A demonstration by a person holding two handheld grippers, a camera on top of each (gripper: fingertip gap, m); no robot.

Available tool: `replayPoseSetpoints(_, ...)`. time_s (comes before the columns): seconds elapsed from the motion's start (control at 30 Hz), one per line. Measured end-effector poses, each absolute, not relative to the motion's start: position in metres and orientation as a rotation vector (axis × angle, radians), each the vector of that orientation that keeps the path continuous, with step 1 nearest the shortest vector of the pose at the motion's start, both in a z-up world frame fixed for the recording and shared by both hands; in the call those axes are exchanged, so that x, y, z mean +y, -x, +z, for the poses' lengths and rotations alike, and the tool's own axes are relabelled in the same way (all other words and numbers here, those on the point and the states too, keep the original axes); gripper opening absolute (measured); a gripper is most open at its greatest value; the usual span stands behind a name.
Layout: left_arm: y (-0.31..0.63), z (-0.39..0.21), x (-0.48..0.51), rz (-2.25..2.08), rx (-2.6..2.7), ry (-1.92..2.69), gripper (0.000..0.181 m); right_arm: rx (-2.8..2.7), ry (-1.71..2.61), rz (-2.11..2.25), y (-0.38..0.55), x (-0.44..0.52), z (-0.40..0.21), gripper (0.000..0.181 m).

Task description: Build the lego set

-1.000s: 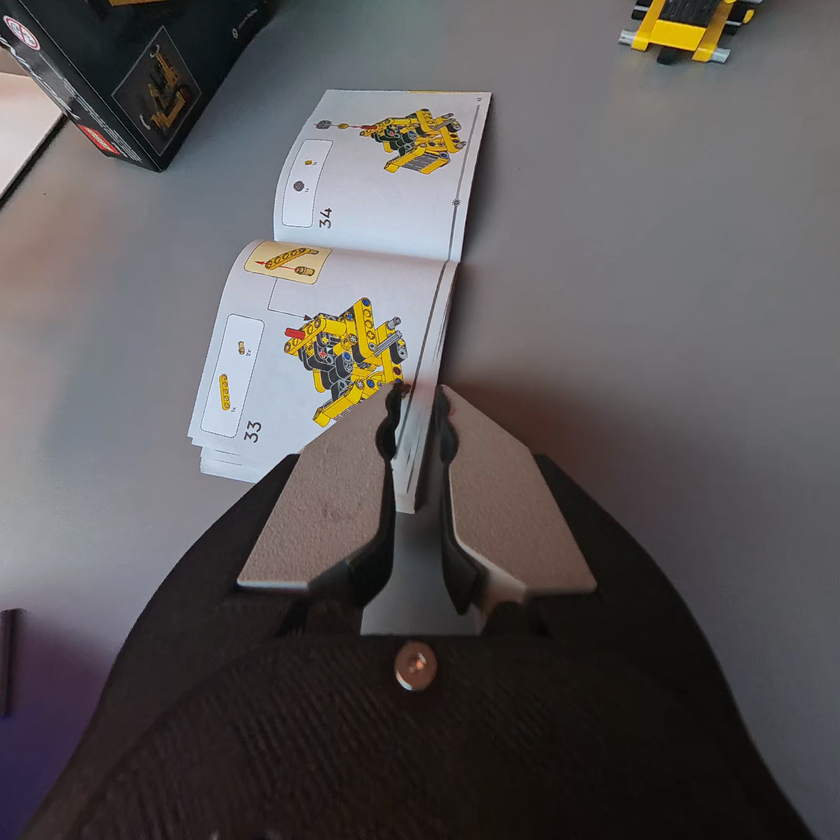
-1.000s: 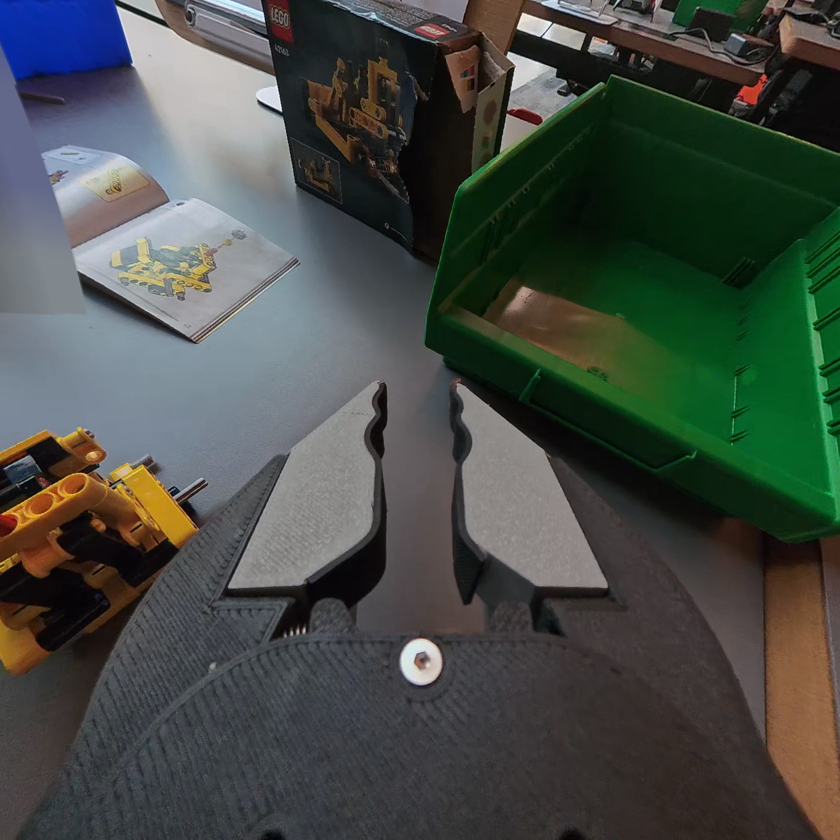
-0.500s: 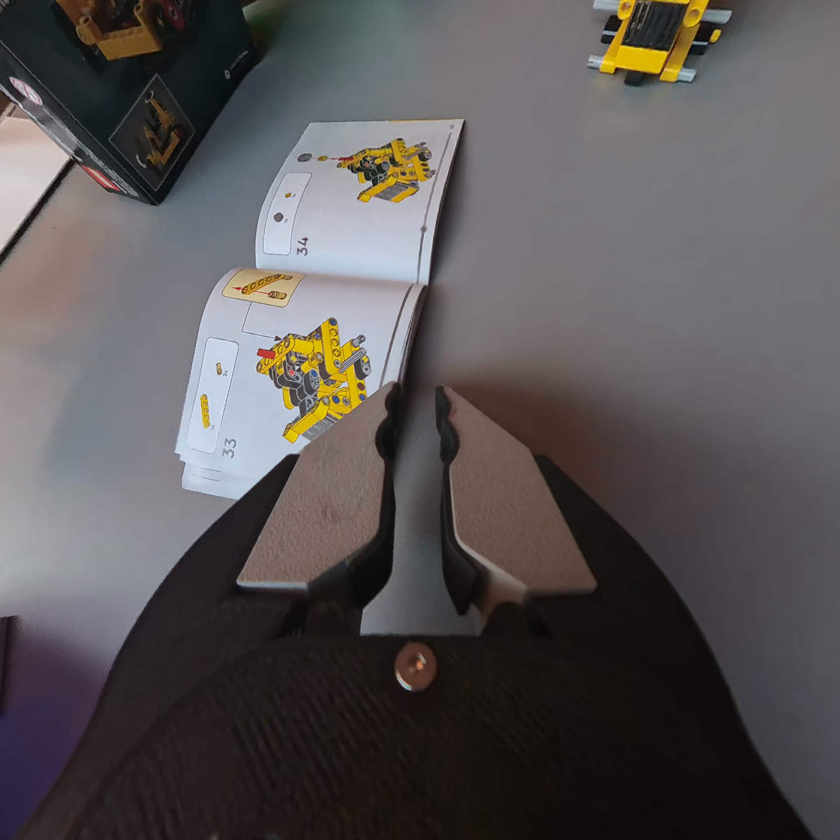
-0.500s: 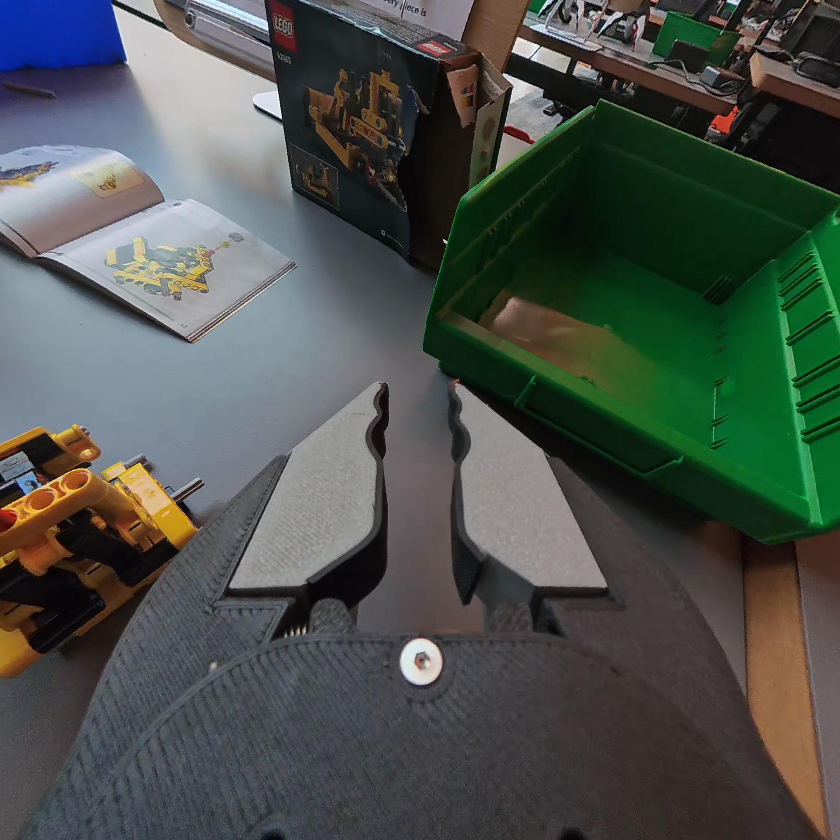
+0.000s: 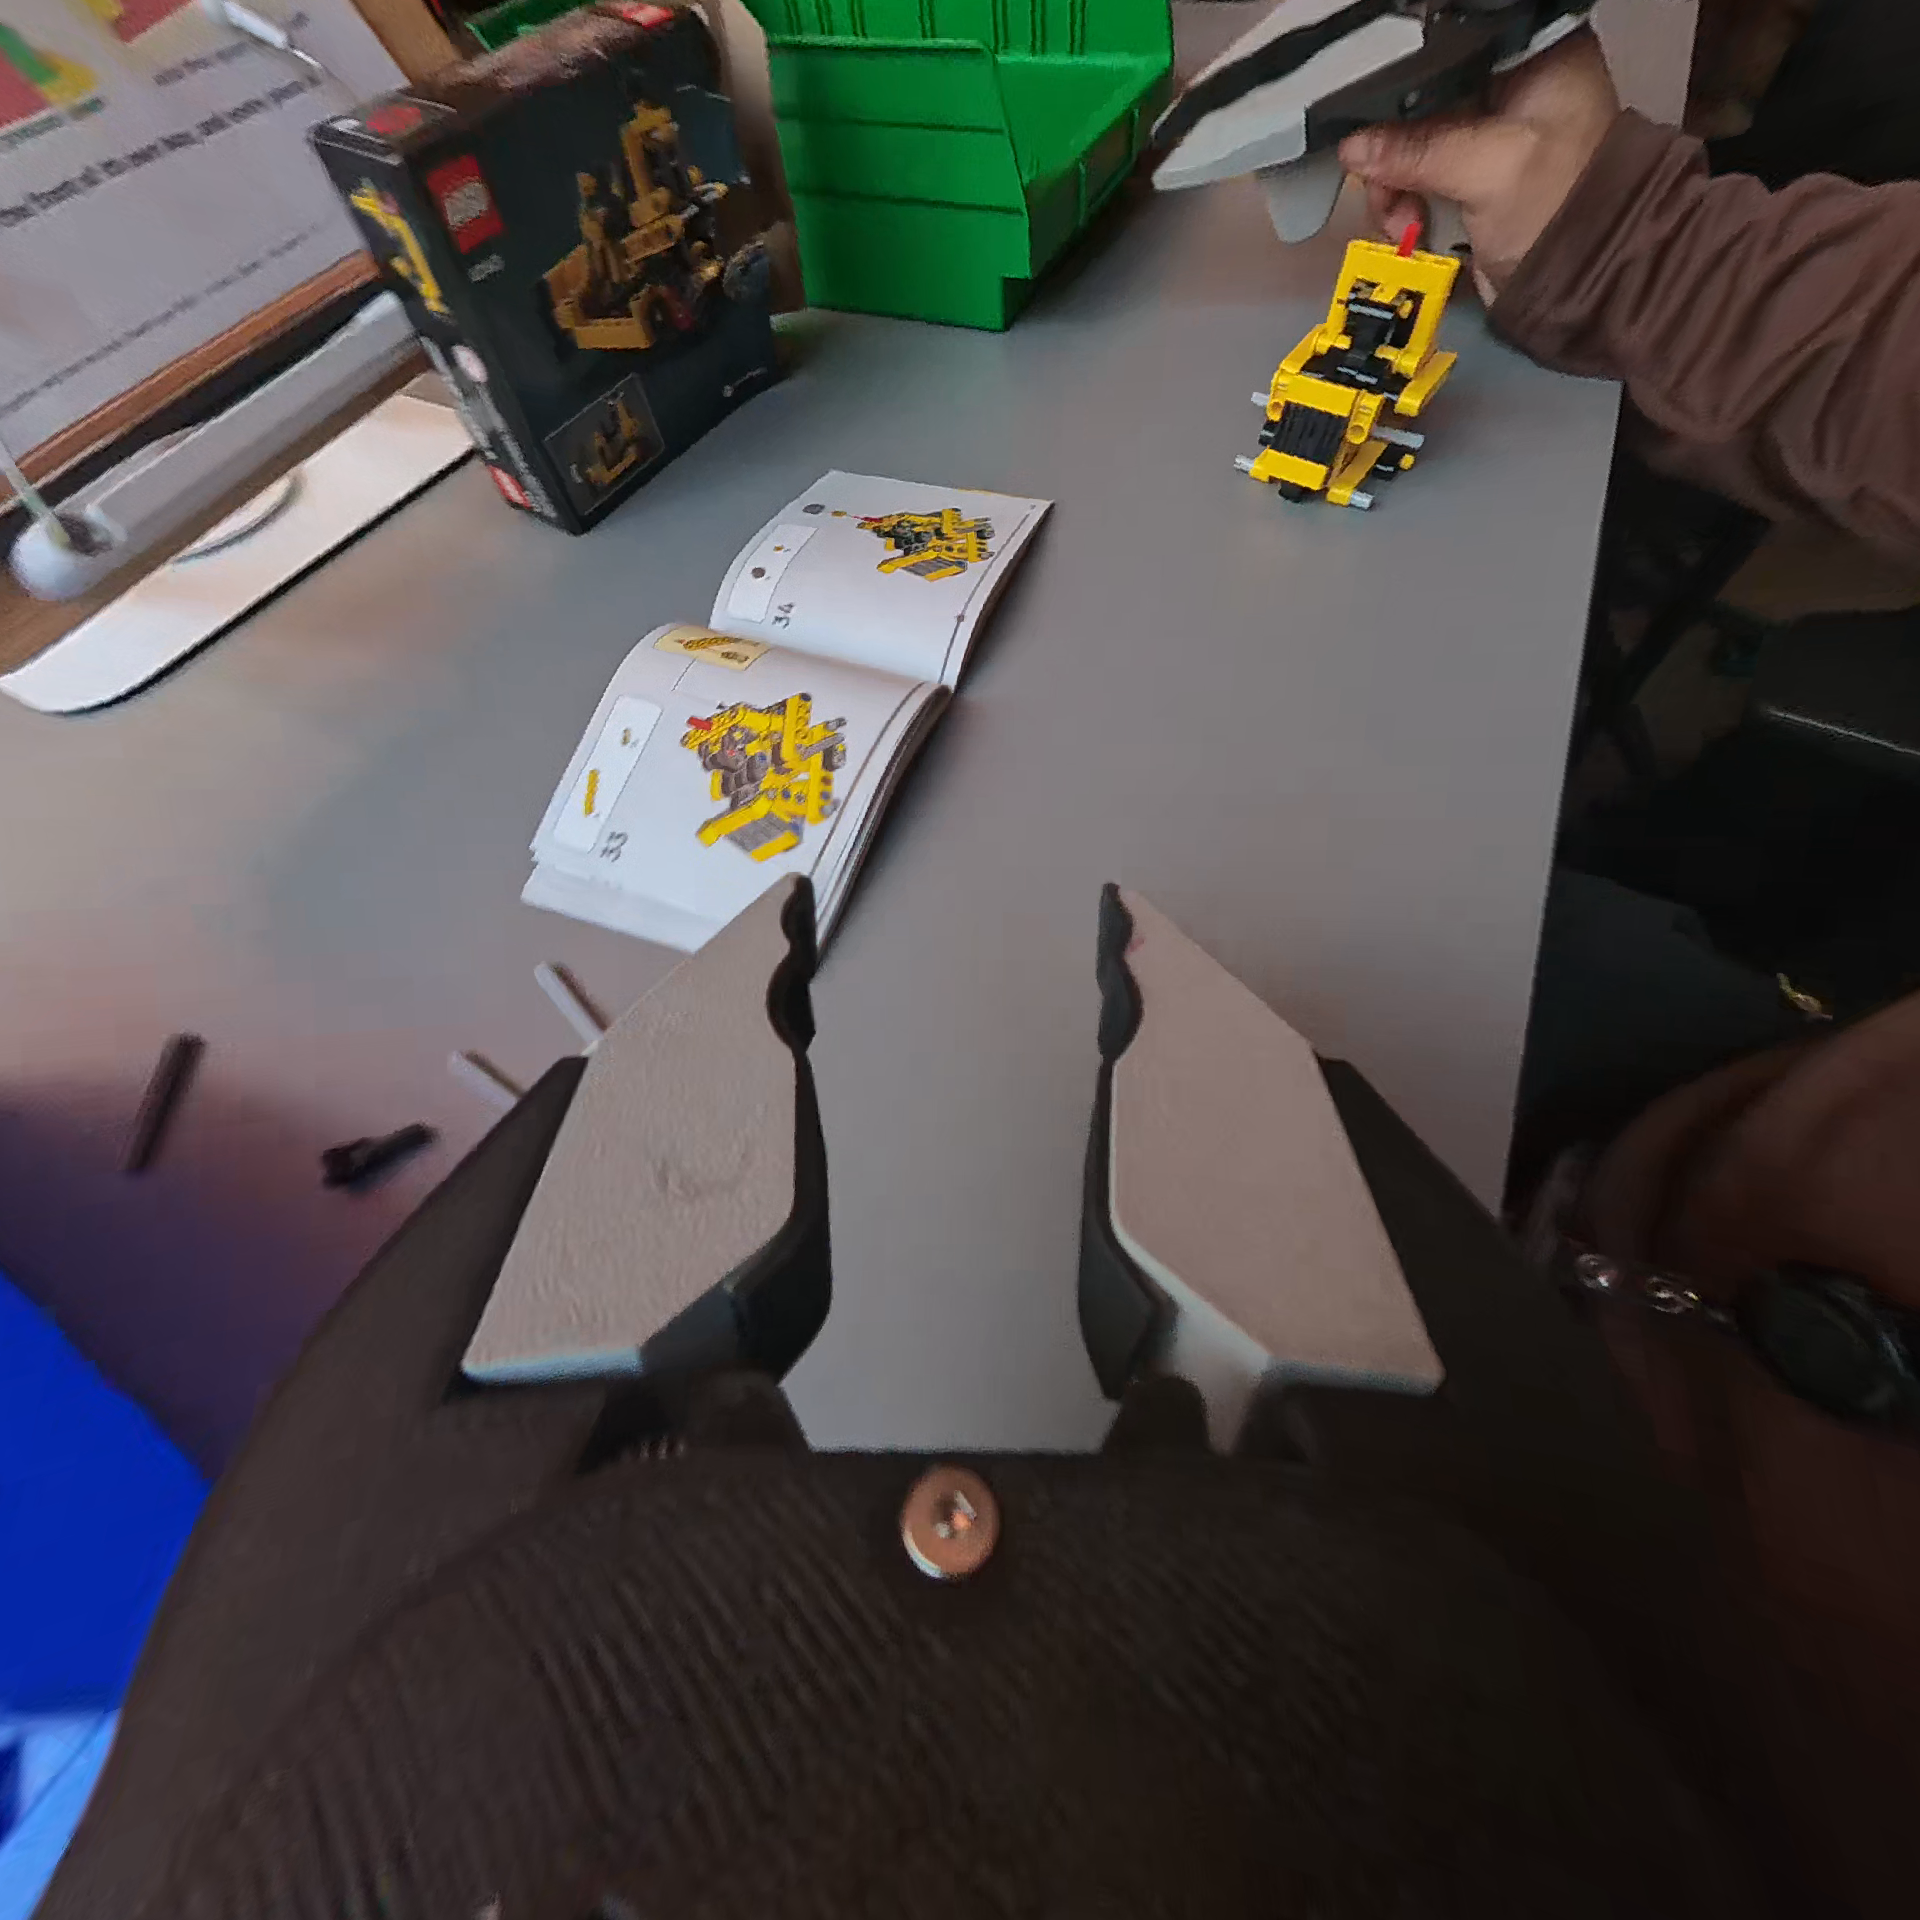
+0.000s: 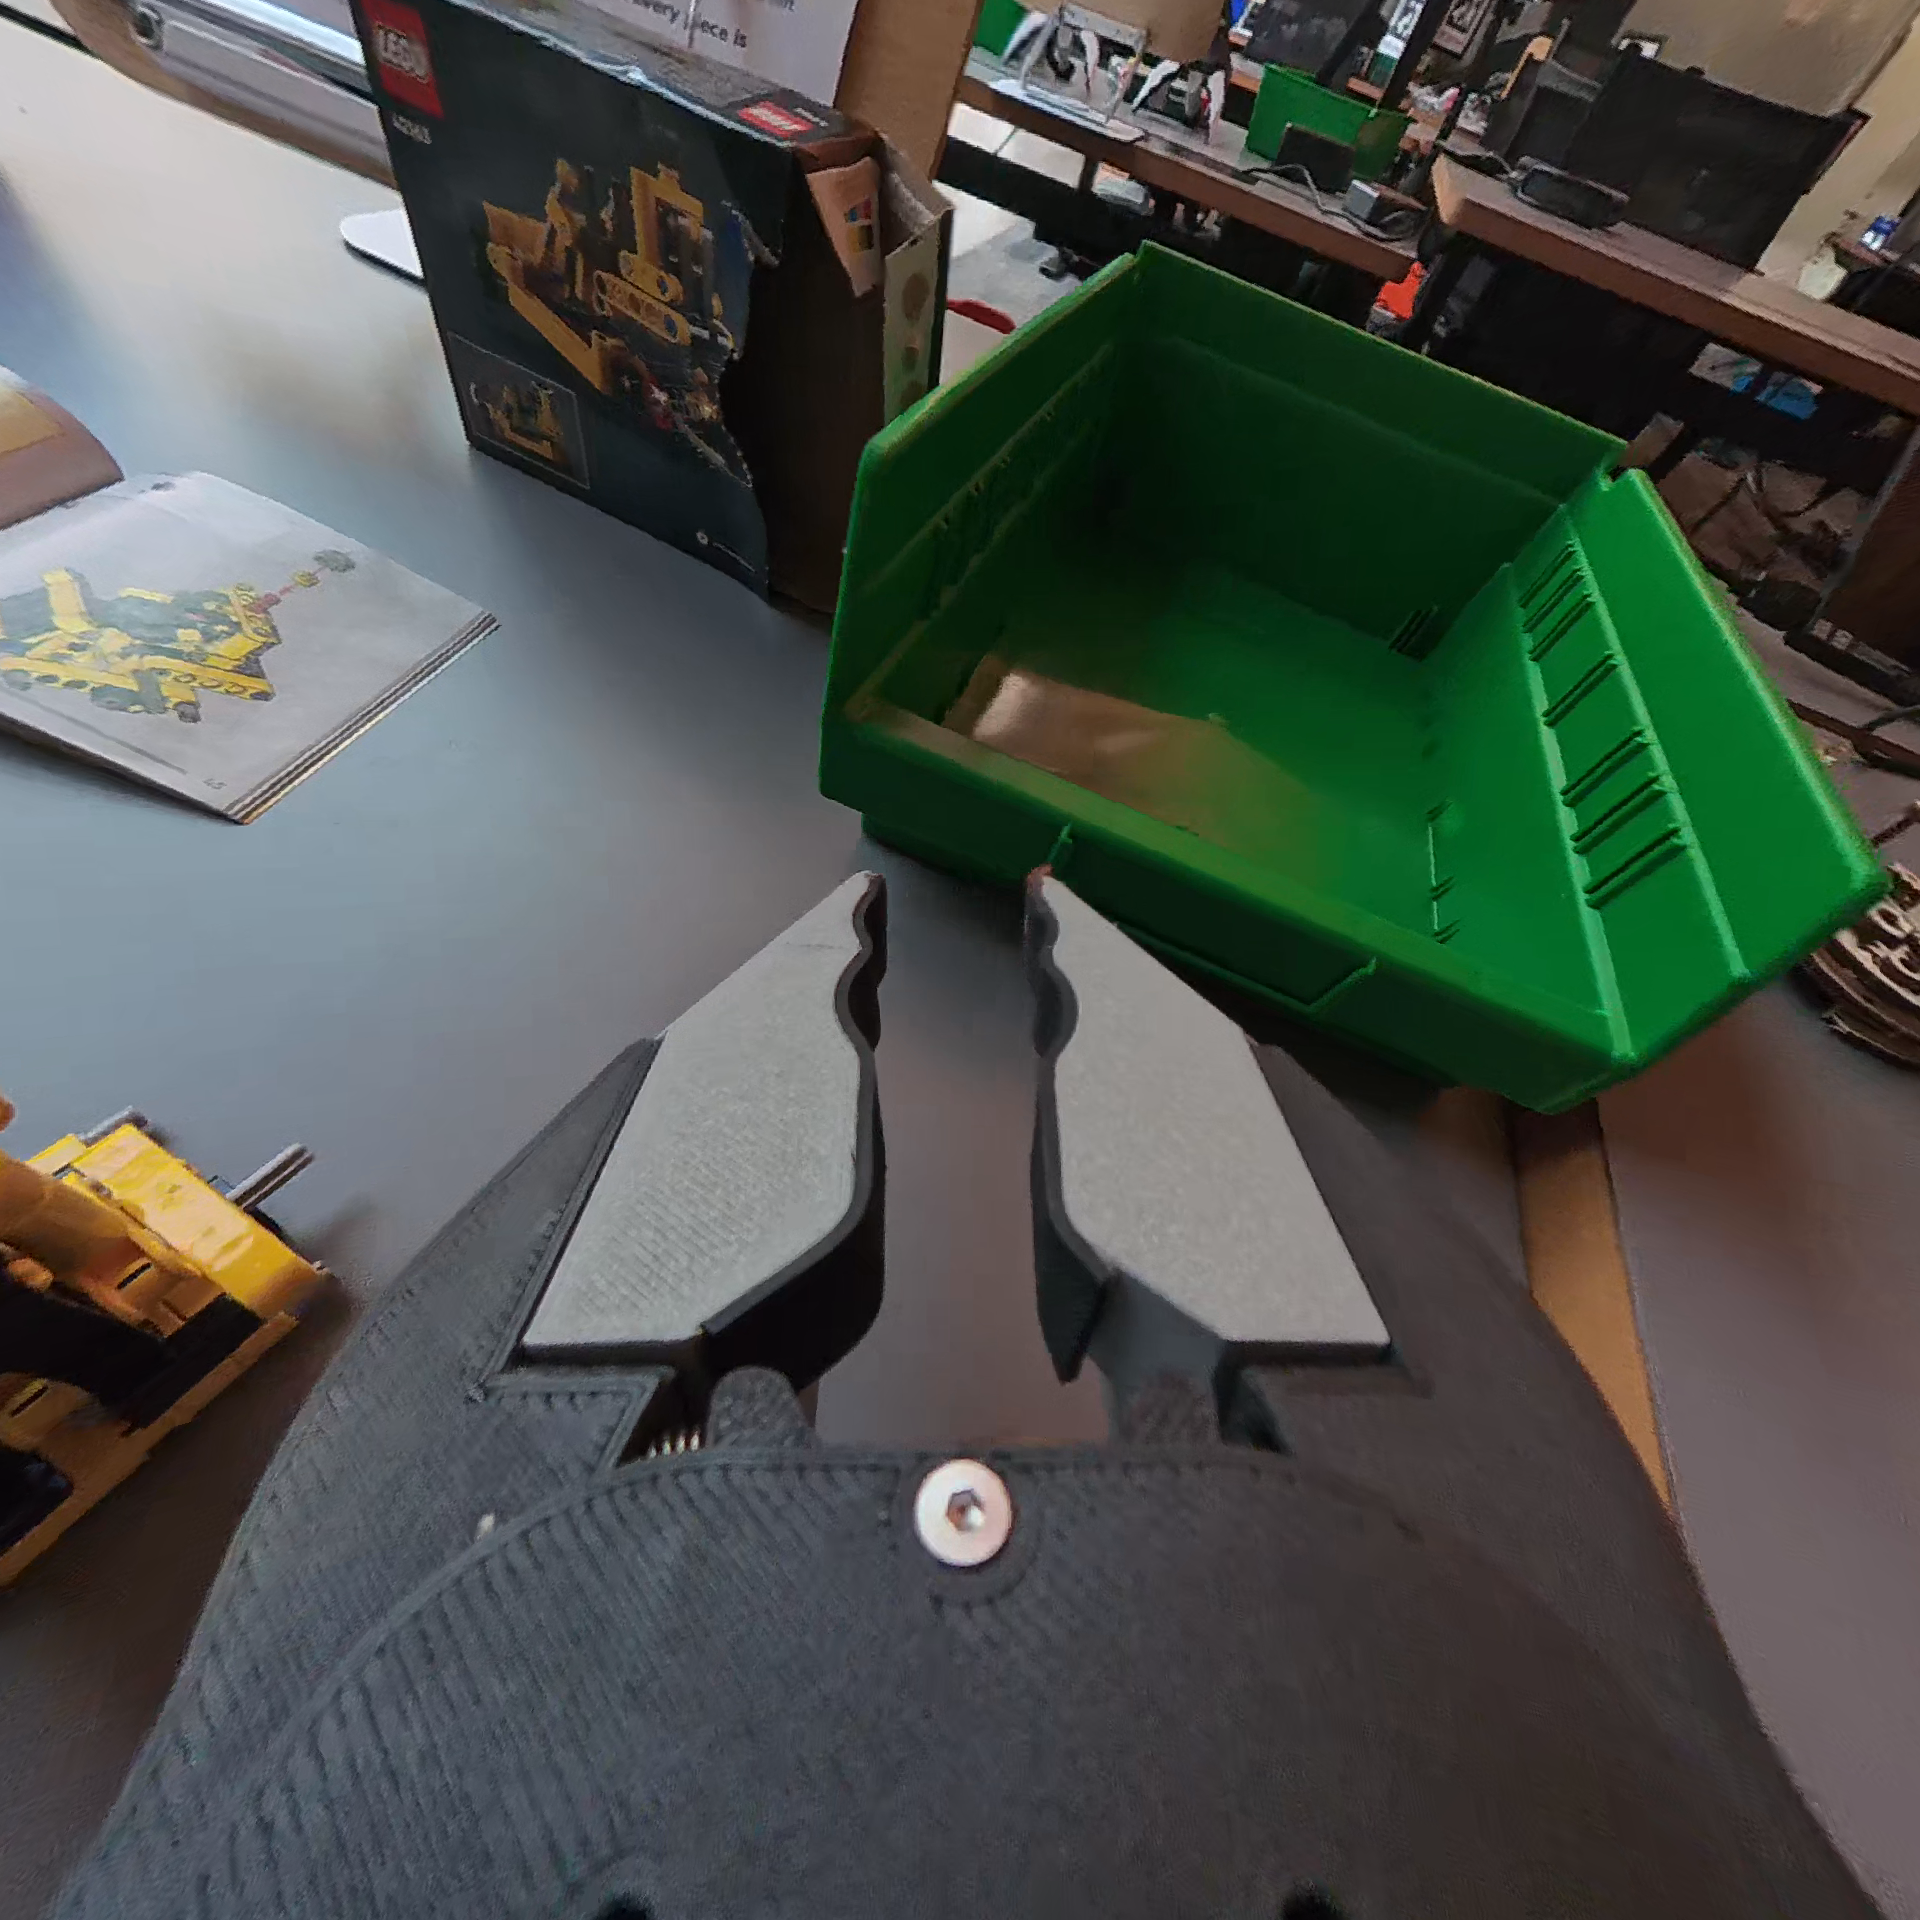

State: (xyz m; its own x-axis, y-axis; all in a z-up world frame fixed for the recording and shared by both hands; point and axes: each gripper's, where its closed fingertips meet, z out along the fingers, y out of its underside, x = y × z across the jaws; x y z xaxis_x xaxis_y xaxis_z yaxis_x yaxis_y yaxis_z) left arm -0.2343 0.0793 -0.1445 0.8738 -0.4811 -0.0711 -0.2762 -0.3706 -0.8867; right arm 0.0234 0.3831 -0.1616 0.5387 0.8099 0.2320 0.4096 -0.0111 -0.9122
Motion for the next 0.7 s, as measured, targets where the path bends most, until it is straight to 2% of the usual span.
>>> replayPoseSetpoints(0.03,0.246,-0.139,0.071,-0.227,0.525,1.963,0.054,-1.025,1.641,0.438,-0.026,0.386,-0.161,0.024)
replayPoseSetpoints(0.27,0.390,-0.113,0.011,0.105,0.240,1.895,0.051,-0.890,1.678,0.424,-0.043,0.398,-0.155,0.026)
replayPoseSetpoints(0.43,0.489,-0.085,-0.032,0.343,0.022,1.764,0.040,-0.838,1.712,0.372,-0.053,0.408,-0.157,0.029)
replayPoseSetpoints(0.53,0.525,-0.078,-0.040,0.382,-0.066,1.721,0.048,-0.801,1.720,0.325,-0.059,0.414,-0.156,0.034)
replayPoseSetpoints(0.6,0.538,-0.073,-0.036,0.357,-0.090,1.695,0.060,-0.795,1.736,0.297,-0.061,0.417,-0.159,0.036)
replayPoseSetpoints(0.7,0.551,-0.066,-0.028,0.362,-0.092,1.658,0.061,-0.793,1.752,0.257,-0.062,0.420,-0.161,0.038)
